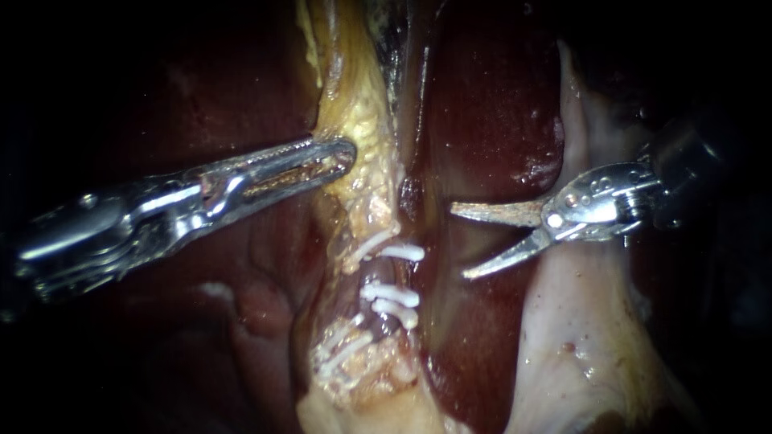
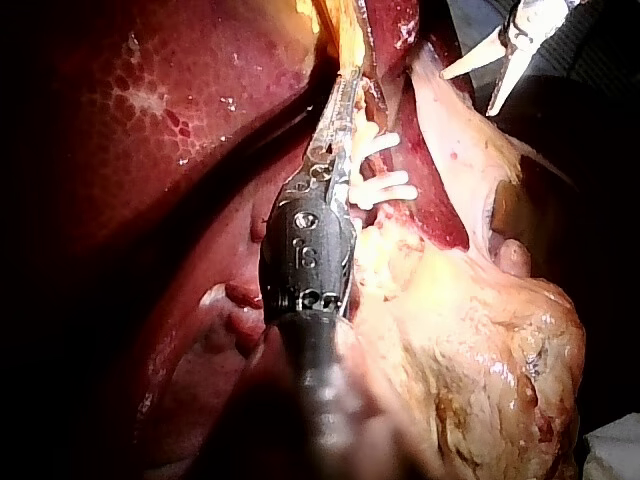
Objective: Go to the cutting position right tube
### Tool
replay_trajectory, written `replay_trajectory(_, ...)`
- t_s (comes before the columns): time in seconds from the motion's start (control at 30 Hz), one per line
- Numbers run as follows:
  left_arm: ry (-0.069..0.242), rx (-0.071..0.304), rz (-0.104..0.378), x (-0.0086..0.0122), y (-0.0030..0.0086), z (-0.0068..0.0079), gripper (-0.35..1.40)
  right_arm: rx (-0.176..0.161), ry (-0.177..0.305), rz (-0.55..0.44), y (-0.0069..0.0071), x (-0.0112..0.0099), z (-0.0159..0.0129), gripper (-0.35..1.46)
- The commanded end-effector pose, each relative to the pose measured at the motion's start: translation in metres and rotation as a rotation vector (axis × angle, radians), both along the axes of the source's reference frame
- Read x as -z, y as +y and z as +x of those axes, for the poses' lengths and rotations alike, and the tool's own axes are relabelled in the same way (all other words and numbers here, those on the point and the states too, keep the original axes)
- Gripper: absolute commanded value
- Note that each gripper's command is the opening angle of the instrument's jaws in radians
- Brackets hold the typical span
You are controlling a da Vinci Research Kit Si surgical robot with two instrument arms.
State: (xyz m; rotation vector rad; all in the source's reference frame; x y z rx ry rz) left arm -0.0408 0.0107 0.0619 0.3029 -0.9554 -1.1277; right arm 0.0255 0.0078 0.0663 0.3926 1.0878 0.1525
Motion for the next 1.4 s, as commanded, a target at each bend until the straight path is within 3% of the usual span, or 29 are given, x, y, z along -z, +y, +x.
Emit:
replay_trajectory(0.03,0.0,0.0,0.0,0.0001,0.0,0.0,-0.35,0.001,0.001,0.001,0.0,0.0,0.0,1.44)
replay_trajectory(0.2,-0.002,-0.002,0.002,0.0006,0.0,0.0003,-0.35,0.0,0.001,0.0,-0.0001,-0.0001,0.0003,1.44)
replay_trajectory(0.3,-0.007,-0.008,0.011,0.0019,0.001,0.0015,-0.35,0.01,0.008,0.004,-0.0005,-0.0004,0.0007,1.44)
replay_trajectory(0.43,-0.023,0.032,-0.004,0.0048,0.0028,0.0041,-0.35,0.041,0.026,0.084,-0.0024,-0.0018,0.0015,1.44)
replay_trajectory(0.6,-0.047,0.072,-0.037,0.009,0.0042,0.0071,-0.35,0.106,-0.021,0.178,-0.0055,-0.0048,0.0031,1.41)
replay_trajectory(0.73,-0.058,0.088,-0.049,0.0115,0.004,0.0086,-0.35,0.118,-0.044,0.243,-0.0071,-0.0073,0.0047,1.39)
replay_trajectory(0.87,-0.06,0.091,-0.057,0.0133,0.0032,0.0096,-0.35,0.122,-0.062,0.284,-0.0075,-0.0087,0.0059,1.39)
replay_trajectory(1.4,-0.061,0.093,-0.059,0.0138,0.0027,0.01,-0.35,0.126,-0.101,0.357,-0.0076,-0.0106,0.0086,1.32)
